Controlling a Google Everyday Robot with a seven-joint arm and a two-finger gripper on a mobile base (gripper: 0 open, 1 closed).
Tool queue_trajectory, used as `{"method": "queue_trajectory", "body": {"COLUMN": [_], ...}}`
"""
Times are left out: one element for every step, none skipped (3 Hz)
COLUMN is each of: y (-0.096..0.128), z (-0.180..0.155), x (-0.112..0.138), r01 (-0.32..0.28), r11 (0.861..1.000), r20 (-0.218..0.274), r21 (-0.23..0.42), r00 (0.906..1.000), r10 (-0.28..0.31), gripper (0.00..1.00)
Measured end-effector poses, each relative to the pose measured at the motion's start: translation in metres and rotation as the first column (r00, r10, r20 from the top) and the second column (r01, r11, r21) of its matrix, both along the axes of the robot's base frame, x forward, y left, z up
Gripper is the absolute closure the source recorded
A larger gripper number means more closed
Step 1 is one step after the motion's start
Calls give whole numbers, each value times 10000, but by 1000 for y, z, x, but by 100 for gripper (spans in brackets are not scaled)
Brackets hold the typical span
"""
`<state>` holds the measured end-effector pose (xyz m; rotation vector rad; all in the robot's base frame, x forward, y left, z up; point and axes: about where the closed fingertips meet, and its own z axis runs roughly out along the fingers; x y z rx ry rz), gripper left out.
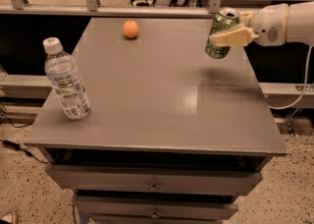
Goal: Pick green can
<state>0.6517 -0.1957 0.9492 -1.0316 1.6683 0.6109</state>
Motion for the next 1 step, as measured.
{"method": "queue_trajectory", "body": {"y": [2], "z": [-8], "x": [3], "r01": [47], "r11": [9999], "r20": [-114], "r21": [-106], "r00": [9999], "r10": [-48], "gripper": [100]}}
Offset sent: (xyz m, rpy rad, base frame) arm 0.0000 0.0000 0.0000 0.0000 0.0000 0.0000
